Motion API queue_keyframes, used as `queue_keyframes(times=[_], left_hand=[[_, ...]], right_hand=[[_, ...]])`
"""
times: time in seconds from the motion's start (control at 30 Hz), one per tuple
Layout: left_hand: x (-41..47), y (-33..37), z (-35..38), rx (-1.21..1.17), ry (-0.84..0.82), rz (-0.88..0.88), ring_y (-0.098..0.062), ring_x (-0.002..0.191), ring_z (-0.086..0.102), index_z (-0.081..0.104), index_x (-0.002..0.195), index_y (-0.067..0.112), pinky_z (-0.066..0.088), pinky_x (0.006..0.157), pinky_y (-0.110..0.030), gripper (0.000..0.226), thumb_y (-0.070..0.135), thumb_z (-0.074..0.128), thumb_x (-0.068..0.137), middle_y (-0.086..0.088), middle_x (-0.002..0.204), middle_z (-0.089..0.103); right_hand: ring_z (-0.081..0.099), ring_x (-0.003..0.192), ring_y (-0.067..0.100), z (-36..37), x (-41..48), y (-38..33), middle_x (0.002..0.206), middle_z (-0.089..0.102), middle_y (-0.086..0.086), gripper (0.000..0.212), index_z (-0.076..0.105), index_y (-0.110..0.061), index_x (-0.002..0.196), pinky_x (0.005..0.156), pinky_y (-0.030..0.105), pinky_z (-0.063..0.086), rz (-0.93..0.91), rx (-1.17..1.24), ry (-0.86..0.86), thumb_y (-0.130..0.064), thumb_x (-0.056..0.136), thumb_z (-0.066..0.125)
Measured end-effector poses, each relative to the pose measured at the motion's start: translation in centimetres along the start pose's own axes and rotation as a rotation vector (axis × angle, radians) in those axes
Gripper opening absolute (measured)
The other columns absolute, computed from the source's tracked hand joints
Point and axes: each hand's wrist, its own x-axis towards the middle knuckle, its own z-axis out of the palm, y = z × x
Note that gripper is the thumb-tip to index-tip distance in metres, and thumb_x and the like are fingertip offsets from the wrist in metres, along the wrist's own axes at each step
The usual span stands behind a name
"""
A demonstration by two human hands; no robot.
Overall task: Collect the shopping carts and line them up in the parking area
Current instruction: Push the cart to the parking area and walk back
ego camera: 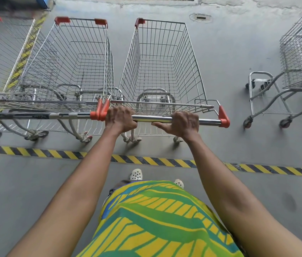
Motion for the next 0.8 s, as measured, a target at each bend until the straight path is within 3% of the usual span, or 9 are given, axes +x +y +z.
queue_keyframes(times=[0.07,0.17,0.23,0.37,0.5,0.57,0.63,0.7,0.8], left_hand=[[0.2,-0.2,0.2,0.002,0.019,-0.003,-0.018,0.062,0.05,0.069,0.08,0.02,0.035,0.057,-0.024,0.01,0.029,0.064,0.08,0.006,0.058,0.043],[0.5,-0.3,0.5,0.036,0.039,-0.012,-0.019,0.07,0.054,0.075,0.11,0.022,0.037,0.061,-0.025,0.035,0.035,0.065,0.079,-0.003,0.079,0.067],[0.6,-0.2,0.6,0.033,0.038,-0.028,-0.019,0.076,0.055,0.072,0.12,0.027,0.038,0.064,-0.026,0.045,0.037,0.065,0.077,-0.006,0.094,0.071],[0.2,0.0,0.5,-0.044,0.063,-0.048,-0.02,0.071,0.057,0.075,0.11,0.024,0.038,0.061,-0.023,0.035,0.032,0.068,0.077,-0.004,0.084,0.071],[-0.3,0.2,1.0,-0.092,0.107,-0.024,-0.021,0.076,0.057,0.06,0.083,0.028,0.034,0.073,-0.029,0.012,0.027,0.066,0.072,0.001,0.078,0.061],[-0.5,0.1,1.5,-0.137,0.136,0.033,-0.018,0.088,0.054,0.059,0.093,0.028,0.031,0.085,-0.034,0.025,0.031,0.068,0.07,0.005,0.089,0.057],[-0.7,0.4,1.5,-0.196,0.169,0.113,-0.017,0.104,0.05,0.061,0.109,0.031,0.027,0.09,-0.035,0.042,0.038,0.069,0.069,0.003,0.107,0.057],[-0.8,1.3,0.9,-0.248,0.191,0.172,-0.018,0.114,0.048,0.059,0.12,0.032,0.027,0.091,-0.035,0.053,0.044,0.065,0.069,0.001,0.119,0.056],[-0.9,2.7,0.1,-0.334,0.223,0.193,-0.019,0.117,0.047,0.058,0.123,0.031,0.033,0.094,-0.039,0.058,0.051,0.061,0.069,0.0,0.123,0.055]], right_hand=[[0.044,0.038,0.015,0.0,0.0,0.0,0.04,0.042,-0.001,0.098,0.042,-0.012,0.043,0.05,0.018,0.028,-0.011,-0.001,-0.01,-0.108,0.062,0.033],[0.044,0.038,0.016,-0.1,0.2,0.0,0.04,0.044,-0.002,0.1,0.048,-0.012,0.044,0.05,0.018,0.03,-0.006,-0.014,-0.023,-0.109,0.061,0.032],[0.041,0.038,0.015,-0.2,0.2,0.0,0.04,0.042,-0.003,0.099,0.049,-0.012,0.044,0.05,0.018,0.03,0.002,-0.016,-0.017,-0.109,0.061,0.033],[0.037,0.038,0.014,-0.3,0.1,-0.1,0.04,0.04,-0.005,0.1,0.053,-0.013,0.046,0.05,0.018,0.029,0.014,-0.029,-0.028,-0.109,0.061,0.03],[0.055,0.055,0.018,-0.6,-0.4,-0.2,0.055,0.055,-0.008,0.091,0.058,-0.02,0.061,0.062,0.027,0.038,0.017,0.09,-0.057,-0.107,0.063,0.033],[0.061,0.084,0.011,-0.8,-0.6,0.1,0.081,0.065,-0.014,0.075,0.064,-0.03,0.08,0.08,0.033,0.037,0.004,0.295,-0.054,-0.1,0.073,0.039],[0.052,0.108,0.008,-1.3,-1.0,0.6,0.106,0.062,-0.016,0.061,0.068,-0.036,0.098,0.092,0.034,0.034,0.004,0.524,-0.013,-0.09,0.079,0.047],[0.047,0.115,0.01,-1.6,-1.7,1.0,0.113,0.058,-0.013,0.051,0.069,-0.034,0.102,0.094,0.033,0.032,0.035,0.647,0.063,-0.079,0.083,0.057],[0.049,0.112,0.014,-1.3,-3.3,0.8,0.109,0.061,-0.009,0.037,0.072,-0.029,0.096,0.093,0.033,0.034,0.111,0.624,0.213,-0.065,0.086,0.069]])
